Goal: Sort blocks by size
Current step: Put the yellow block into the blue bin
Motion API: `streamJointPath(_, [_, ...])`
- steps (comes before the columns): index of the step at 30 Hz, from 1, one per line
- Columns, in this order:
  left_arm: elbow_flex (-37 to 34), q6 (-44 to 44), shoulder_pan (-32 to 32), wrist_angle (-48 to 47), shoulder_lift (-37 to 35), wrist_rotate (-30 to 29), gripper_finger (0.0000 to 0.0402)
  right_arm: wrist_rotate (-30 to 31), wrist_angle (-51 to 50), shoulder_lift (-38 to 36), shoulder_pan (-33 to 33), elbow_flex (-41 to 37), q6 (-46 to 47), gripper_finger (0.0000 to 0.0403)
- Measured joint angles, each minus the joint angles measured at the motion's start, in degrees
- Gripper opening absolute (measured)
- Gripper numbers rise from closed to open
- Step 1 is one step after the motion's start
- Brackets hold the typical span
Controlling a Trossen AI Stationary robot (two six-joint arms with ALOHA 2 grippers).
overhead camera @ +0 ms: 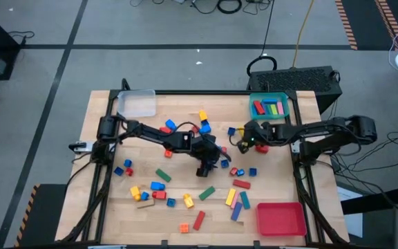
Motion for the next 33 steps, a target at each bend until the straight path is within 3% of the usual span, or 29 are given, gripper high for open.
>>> streamJointPath(12, [0.0, 7.0, 3.8, 1.5, 0.0, 0.0, 0.0238, 2.3, -12.7, -14.6, -10.3, 0.0, -1.4, 0.0086])
streamJointPath(18, [0.0, 10.1, 6.4, 3.9, 0.0, 1.1, 0.0238, 2.3, -13.3, -20.0, -17.1, 0.0, -2.3, 0.0086])
streamJointPath(26, [0.0, 15.5, 10.0, 5.5, 0.0, 1.6, 0.0238, -1.2, -13.9, -18.1, -30.3, 0.0, -6.4, 0.0086])
streamJointPath(33, [0.0, 15.0, 15.0, 6.7, 0.0, 9.6, 0.0238, -2.8, -13.9, -13.8, -40.0, 2.6, -11.9, 0.0086])
